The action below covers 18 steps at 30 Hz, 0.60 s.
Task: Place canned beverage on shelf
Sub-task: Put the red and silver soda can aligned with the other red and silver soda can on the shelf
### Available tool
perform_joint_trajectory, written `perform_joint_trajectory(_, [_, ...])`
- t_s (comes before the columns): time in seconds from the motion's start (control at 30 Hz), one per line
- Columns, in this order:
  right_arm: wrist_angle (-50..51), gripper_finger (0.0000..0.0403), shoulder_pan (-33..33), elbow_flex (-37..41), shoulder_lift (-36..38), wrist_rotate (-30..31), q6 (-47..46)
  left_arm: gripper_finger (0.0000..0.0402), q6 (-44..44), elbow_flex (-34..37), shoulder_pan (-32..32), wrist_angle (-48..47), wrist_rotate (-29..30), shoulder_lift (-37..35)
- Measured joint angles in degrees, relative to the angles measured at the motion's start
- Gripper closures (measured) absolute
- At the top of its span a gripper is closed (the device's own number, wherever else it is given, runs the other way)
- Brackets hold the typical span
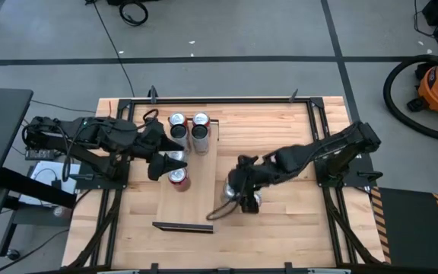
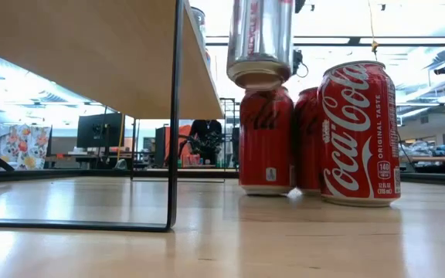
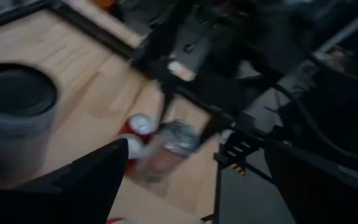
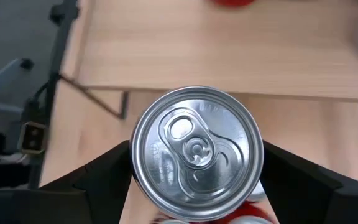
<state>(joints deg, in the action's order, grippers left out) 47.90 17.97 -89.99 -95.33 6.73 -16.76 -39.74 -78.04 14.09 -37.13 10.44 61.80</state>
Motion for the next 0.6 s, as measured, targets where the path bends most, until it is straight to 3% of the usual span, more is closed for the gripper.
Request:
perform_joint_trajectory(0.27, [-0.58, 0.0084, -6.43, -2.93, 2.86, 1.07, 1.54, 0.0013, 9.42, -0.04, 2.22, 9.89, 0.42, -0.35])
perform_joint_trajectory(0.6, [-10.66, 0.0084, -11.39, -4.42, 2.44, -3.39, 6.88, 0.0013, 9.1, -0.04, 2.86, 10.49, 4.6, -0.3])
